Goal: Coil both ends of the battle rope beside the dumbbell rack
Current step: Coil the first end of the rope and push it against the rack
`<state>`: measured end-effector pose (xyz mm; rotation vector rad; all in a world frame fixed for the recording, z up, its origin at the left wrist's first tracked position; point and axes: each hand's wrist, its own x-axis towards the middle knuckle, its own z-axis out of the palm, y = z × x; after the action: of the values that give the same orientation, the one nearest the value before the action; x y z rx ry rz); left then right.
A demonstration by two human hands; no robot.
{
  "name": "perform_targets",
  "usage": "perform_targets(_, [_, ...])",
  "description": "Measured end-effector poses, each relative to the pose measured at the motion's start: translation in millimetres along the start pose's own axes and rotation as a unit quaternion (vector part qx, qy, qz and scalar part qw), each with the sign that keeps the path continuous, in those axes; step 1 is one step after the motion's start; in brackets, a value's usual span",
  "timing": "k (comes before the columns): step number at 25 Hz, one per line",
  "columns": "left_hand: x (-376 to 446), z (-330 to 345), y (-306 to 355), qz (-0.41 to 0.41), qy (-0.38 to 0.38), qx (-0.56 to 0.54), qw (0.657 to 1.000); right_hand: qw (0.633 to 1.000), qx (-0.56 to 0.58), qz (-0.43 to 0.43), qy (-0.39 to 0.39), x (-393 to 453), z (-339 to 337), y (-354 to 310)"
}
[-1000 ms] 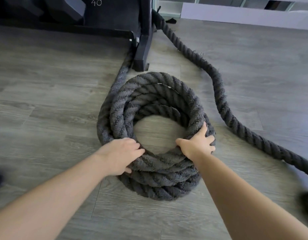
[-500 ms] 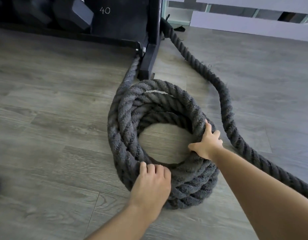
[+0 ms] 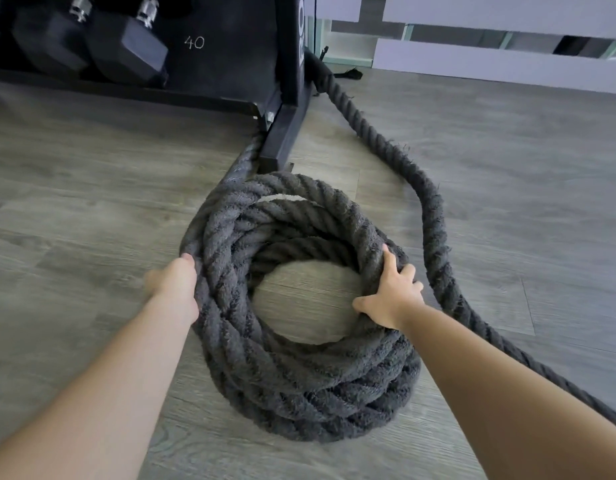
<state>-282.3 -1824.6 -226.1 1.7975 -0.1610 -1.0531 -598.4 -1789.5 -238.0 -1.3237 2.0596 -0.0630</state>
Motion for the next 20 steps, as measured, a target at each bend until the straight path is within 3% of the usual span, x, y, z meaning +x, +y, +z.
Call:
perform_targets(3, [-27.0, 5.9, 6.4, 0.025, 0.032, -0.088, 0.995, 1.0, -0.012, -0.013, -0.001, 8.3, -3.4, -2.3])
perform_targets(6, [-41.8, 7.0, 5.3, 0.118, -0.018, -0.056, 0.991, 0.999, -0.03, -0.03, -0.008, 17.4, -8.2, -7.4])
perform_targets(9, [-38.1, 7.3, -6.5, 0.153, -0.039, -0.035, 0.987, 0.998, -0.044, -0.047, -0.01, 30.2, -17.4, -12.1])
perform_targets(12, [-32.7, 10.6, -17.6, 0.226, -0.014, 0.148, 0.963, 0.996, -0.056, -0.07, -0.012, 48.1, -30.1, -18.0])
perform_targets(13, [-39.6, 13.3, -20.4, 0.313, 0.024, 0.253, 0.915, 0.995, -0.061, -0.077, -0.014, 55.4, -35.9, -20.9])
perform_targets(14, [-53.1, 16.7, -23.6, 0.448, 0.045, 0.352, 0.821, 0.994, -0.068, -0.084, -0.018, 62.8, -41.6, -24.4])
perform_targets(15, [-68.8, 21.1, -27.9, 0.591, -0.019, 0.438, 0.678, 0.993, -0.075, -0.092, -0.022, 70.8, -46.2, -29.8])
perform_targets(16, [-83.2, 25.7, -33.2, 0.659, -0.158, 0.517, 0.523, 0.991, -0.084, -0.098, -0.024, 78.3, -49.5, -34.5])
perform_targets(17, [-93.2, 30.4, -38.8, 0.635, -0.286, 0.592, 0.406, 0.99, -0.094, -0.104, -0.02, 85.0, -51.1, -38.1])
perform_targets(18, [-98.7, 35.2, -45.6, 0.568, -0.359, 0.66, 0.336, 0.988, -0.102, -0.112, -0.012, 91.5, -51.3, -41.4])
perform_targets(20, [-96.8, 46.2, -61.4, 0.515, -0.359, 0.717, 0.301, 0.987, -0.096, -0.129, 0.004, 101.5, -50.2, -46.8])
